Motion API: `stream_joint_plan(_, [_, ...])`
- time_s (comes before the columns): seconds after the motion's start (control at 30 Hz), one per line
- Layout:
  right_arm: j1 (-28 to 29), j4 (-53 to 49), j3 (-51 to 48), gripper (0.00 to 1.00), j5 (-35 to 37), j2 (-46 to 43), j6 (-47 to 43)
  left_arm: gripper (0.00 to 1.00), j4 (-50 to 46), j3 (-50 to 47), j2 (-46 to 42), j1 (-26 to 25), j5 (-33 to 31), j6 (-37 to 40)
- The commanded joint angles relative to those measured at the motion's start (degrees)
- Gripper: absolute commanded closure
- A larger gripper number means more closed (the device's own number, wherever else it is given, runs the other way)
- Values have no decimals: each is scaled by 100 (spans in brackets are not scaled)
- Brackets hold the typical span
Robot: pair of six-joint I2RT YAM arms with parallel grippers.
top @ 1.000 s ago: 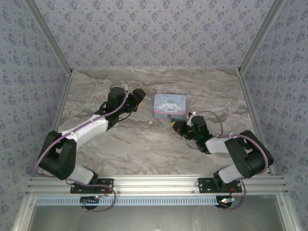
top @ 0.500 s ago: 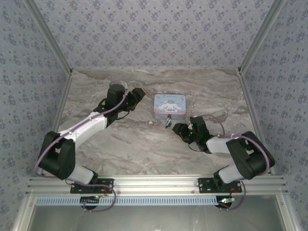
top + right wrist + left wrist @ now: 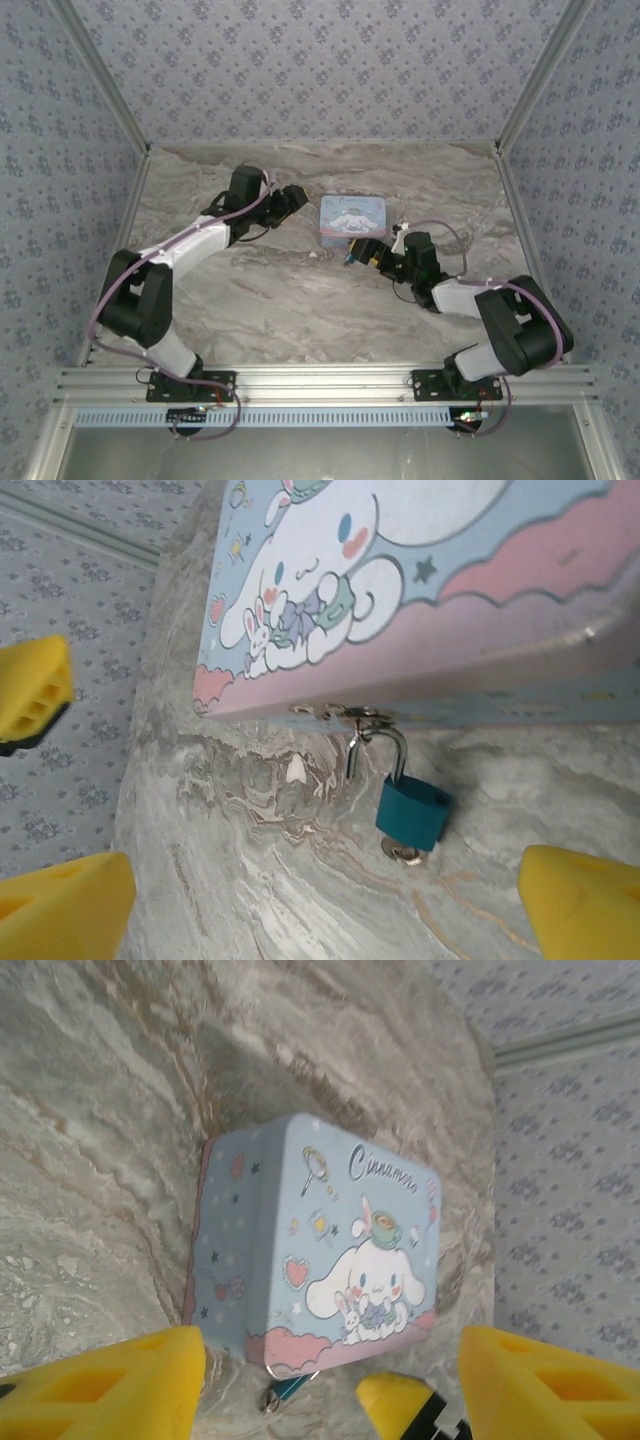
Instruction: Unlock a padlock with a key
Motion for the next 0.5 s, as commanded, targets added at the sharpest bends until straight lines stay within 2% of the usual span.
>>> stream_joint_plan(0.0, [-18,473,239,0,-90,231,-226,33,-68,388,265,8,516,326])
stream_joint_plan(0.47, [255,1102,592,3,-52,1194,-265,34,563,752,1448,-113,1180,36])
